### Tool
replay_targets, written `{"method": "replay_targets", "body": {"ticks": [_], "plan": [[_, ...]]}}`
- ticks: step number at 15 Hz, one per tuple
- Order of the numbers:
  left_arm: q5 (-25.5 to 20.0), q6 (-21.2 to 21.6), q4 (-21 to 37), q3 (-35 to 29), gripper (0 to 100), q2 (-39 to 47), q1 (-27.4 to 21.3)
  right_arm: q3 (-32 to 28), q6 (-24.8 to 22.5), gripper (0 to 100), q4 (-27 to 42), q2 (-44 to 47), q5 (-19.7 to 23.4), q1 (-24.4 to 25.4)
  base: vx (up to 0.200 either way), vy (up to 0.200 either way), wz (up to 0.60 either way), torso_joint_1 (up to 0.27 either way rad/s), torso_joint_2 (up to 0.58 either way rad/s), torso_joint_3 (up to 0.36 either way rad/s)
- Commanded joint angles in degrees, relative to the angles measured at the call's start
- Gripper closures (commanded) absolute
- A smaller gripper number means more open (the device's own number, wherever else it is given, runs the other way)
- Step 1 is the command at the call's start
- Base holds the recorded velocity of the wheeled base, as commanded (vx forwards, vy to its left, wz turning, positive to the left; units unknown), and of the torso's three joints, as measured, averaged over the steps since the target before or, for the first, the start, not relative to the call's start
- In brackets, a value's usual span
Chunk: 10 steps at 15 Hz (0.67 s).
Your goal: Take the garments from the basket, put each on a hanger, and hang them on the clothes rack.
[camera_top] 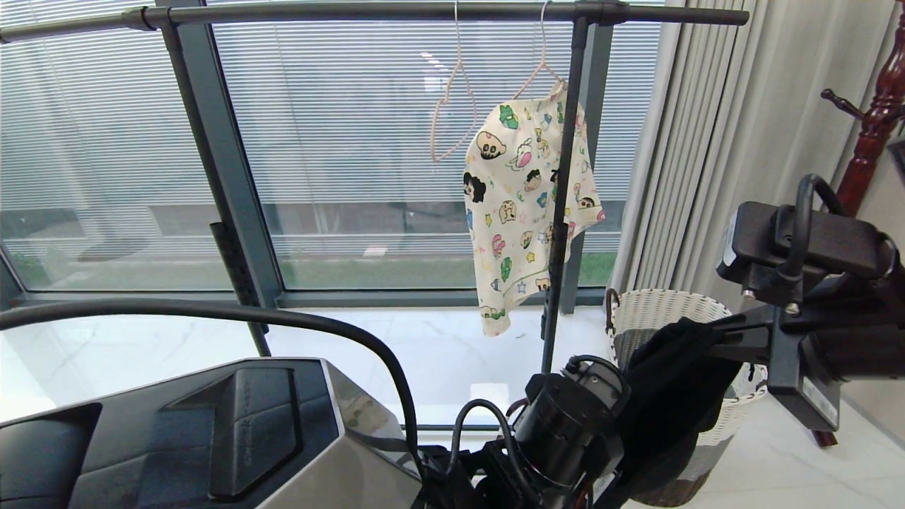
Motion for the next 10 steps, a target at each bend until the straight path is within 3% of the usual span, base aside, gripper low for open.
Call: {"method": "replay_targets", "body": {"ticks": [1, 2, 4, 5, 8, 10], "plan": [[3.8, -0.2, -5.2, 3.6, 100, -0.4, 2.6, 0.8, 1.2, 100, -2.0, 3.5, 1.7, 0.1, 0.000, 0.000, 0.00, 0.000, 0.00, 0.000], [5.8, -0.4, -7.3, 5.9, 100, -1.6, 4.7, 3.0, 3.3, 100, -6.7, 5.6, 1.9, 0.1, 0.000, 0.000, 0.00, 0.000, 0.00, 0.000], [6.0, -2.4, -7.3, 13.1, 100, -8.8, 9.0, 8.3, 7.7, 100, -21.5, 11.0, 1.8, 1.3, 0.000, 0.000, 0.00, 0.000, 0.00, 0.000], [6.0, -2.7, -7.3, 16.4, 100, -13.0, 10.9, 8.3, 9.4, 100, -25.2, 14.2, 1.7, 2.7, 0.000, 0.000, 0.00, 0.000, 0.00, 0.000], [5.5, -2.7, -5.0, 27.1, 100, -29.6, 17.6, -1.5, 14.4, 100, -27.2, 23.6, 1.7, 9.8, 0.000, 0.000, 0.00, 0.000, 0.00, 0.000], [5.2, -2.7, 4.2, 28.1, 100, -41.7, 20.2, -9.8, 15.7, 100, -27.1, 28.4, 1.3, 13.4, 0.000, 0.000, 0.00, 0.000, 0.00, 0.000]]}}
